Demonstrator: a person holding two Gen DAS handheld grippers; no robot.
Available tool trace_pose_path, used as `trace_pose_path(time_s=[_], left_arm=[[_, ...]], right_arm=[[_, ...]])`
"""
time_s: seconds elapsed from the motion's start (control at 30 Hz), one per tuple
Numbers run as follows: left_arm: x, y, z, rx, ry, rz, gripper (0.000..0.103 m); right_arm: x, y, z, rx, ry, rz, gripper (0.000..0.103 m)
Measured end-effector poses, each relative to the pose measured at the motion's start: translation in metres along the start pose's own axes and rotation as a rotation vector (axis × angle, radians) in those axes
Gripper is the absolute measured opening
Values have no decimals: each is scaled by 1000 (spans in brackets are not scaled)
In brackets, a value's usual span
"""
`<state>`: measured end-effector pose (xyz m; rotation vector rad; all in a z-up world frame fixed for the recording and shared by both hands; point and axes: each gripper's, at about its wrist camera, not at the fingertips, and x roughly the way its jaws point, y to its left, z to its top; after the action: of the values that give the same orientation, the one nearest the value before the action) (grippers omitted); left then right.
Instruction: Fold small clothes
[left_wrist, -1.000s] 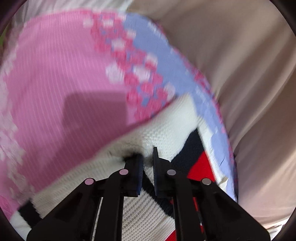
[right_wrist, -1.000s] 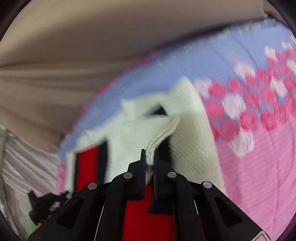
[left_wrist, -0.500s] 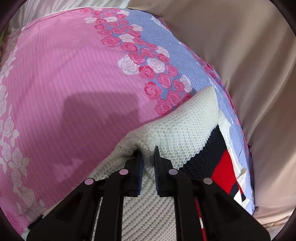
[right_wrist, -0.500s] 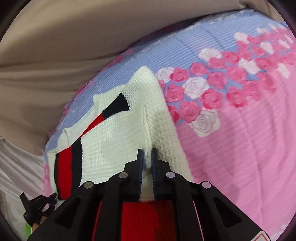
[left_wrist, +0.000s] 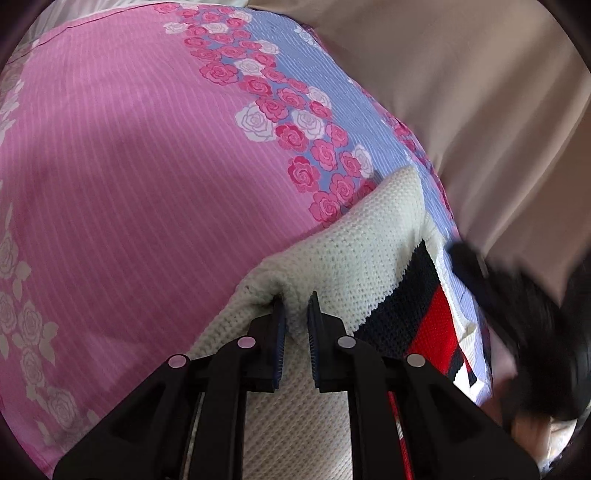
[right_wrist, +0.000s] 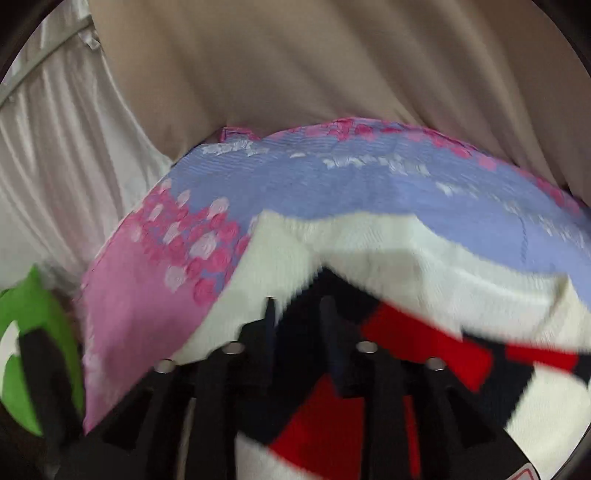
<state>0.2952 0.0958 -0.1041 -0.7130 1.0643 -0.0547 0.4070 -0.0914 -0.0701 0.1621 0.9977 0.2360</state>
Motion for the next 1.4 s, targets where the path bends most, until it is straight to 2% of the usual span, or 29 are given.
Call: trace_pose_path(time_s=[0.1, 0.17, 0.23, 0.27, 0.43, 0.6, 0.67, 0.73, 0.8, 0.9, 1.0, 1.03, 1.07, 1.13, 1.17, 1.23, 1.27, 1.3, 1.33, 1.37, 1.4], left_arm=[[0, 0, 1, 22, 7, -10, 12], [0, 0, 1, 38, 9, -13, 12], [-1, 1, 0, 46, 8, -18, 11], [-1, 1, 0, 53, 6, -19, 11], [-1, 3, 0, 76, -8, -29, 11], [1, -4, 0, 130, -12, -5, 11], [-2, -4, 2, 130, 11, -16, 12], [-11, -1, 2, 125, 20, -25, 18], [-29, 0, -4, 138, -2, -12, 22], [-48, -1, -18, 203, -48, 44, 23], [-43, 1, -35, 238, -23, 100, 23], [-42, 3, -40, 234, -23, 120, 22], [-45, 2, -44, 232, -35, 122, 22], [-55, 2, -50, 240, -41, 121, 23], [-63, 3, -53, 250, -41, 116, 23], [-79, 12, -60, 269, -43, 123, 27], [-90, 20, -64, 279, -33, 129, 30], [-96, 29, -67, 277, -21, 134, 37], [-106, 41, -73, 269, -2, 137, 40], [-116, 54, -79, 262, 18, 137, 41], [-125, 65, -85, 257, 33, 142, 43]], right_arm=[[33, 1, 14, -6, 28, 1, 50], [50, 3, 17, -17, 64, -6, 49], [65, 7, 19, -30, 101, 5, 9], [71, 8, 22, -30, 104, 2, 7], [83, 7, 37, -33, 77, -64, 4], [96, 0, 49, 28, 63, -53, 3], [78, -3, 47, 55, 46, -51, 5], [29, -10, 37, 100, -53, -2, 6], [-35, -22, 4, 114, -143, 15, 9], [-102, -56, -59, 168, -201, -46, 9], [-130, -130, -127, 325, -135, -197, 9], [-129, -163, -150, 393, -87, -279, 9], [-129, -187, -168, 433, -47, -353, 0], [-154, -215, -193, 528, -105, -299, 0], [-170, -218, -199, 568, -112, -322, 2], [-210, -208, -214, 565, -182, -291, 8], [-228, -201, -225, 555, -197, -293, 17], [-247, -193, -243, 558, -196, -302, 33], [-260, -188, -260, 575, -190, -297, 42], [-273, -182, -286, 597, -176, -268, 49], [-281, -175, -309, 611, -154, -240, 49]])
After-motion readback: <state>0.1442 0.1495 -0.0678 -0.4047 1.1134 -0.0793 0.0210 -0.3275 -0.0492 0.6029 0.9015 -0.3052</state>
